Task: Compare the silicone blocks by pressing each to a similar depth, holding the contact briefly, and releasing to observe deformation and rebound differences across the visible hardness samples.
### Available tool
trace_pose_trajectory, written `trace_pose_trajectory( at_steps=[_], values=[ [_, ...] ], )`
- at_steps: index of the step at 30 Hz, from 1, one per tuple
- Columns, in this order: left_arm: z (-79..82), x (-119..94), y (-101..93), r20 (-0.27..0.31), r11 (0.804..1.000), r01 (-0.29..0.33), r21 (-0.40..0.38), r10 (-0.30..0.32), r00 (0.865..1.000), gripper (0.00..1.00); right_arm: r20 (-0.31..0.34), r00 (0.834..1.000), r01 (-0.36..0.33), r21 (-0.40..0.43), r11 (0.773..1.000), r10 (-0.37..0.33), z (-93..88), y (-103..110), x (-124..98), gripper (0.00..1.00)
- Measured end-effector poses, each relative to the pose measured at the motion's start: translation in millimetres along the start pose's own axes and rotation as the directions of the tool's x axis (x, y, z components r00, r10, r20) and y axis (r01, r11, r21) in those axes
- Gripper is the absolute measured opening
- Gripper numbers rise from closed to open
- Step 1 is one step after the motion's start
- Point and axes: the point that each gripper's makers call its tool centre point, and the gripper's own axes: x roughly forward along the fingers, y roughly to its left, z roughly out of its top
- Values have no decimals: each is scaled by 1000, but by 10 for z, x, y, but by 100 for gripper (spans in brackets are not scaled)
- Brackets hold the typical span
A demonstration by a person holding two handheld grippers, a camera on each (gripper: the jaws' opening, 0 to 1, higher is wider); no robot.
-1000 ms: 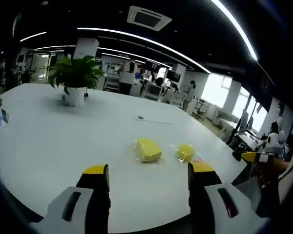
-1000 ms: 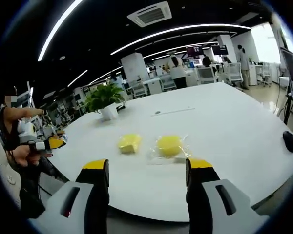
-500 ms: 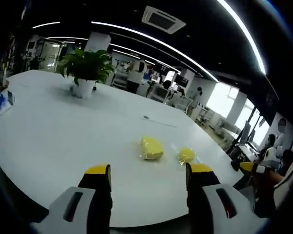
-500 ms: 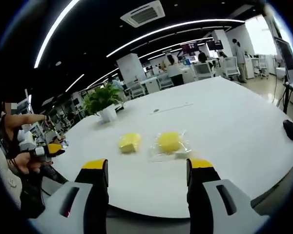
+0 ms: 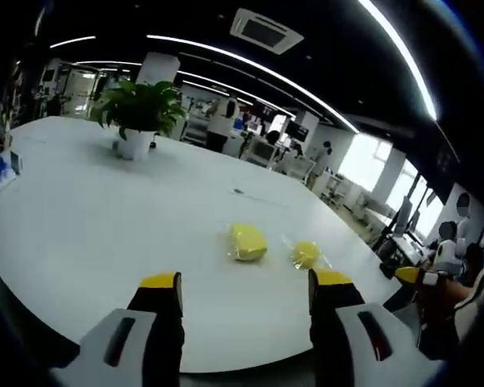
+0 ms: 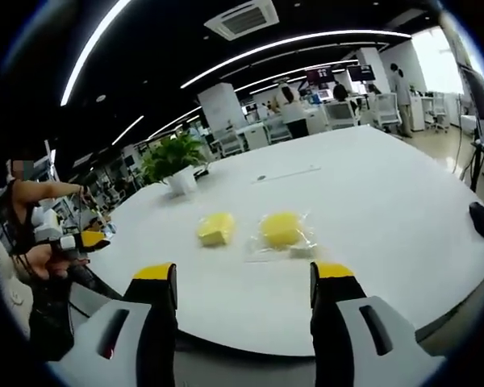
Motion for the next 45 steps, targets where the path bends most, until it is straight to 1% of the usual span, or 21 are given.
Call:
trace_pose_trajectory(
  at_steps=[2,4,11,21,24,27,37,45],
  values=[
    [7,9,19,2,1000,-11,-12,11,1000,65,2,1000,-1,4,1000,1,22,2,-4,62],
    [3,14,21,-4,1000,-13,-13,13,1000,65,13,1000,-5,6,1000,5,53,-2,-12,61],
    [21,32,36,3,1000,-15,-3,15,1000,64,16,1000,9,-5,1000,-9,71,-76,-32,61],
    [-21,107,-18,-16,1000,6,16,-6,1000,63,9,1000,17,-14,1000,-17,47,-100,-22,60],
    [-20,110,-19,-14,1000,9,9,-9,1000,63,5,1000,14,-14,1000,-14,37,-95,-18,60],
    [-43,112,-17,-27,1000,10,19,-9,1000,63,-7,1000,12,-27,1000,-12,20,-95,-14,59],
    [-67,113,-16,-42,1000,12,25,-11,999,63,-6,1000,2,-33,999,-2,43,-85,-10,58],
    [-96,102,4,-49,1000,12,23,-11,999,62,-14,1000,1,-46,999,-2,15,-75,-24,58]
  ],
)
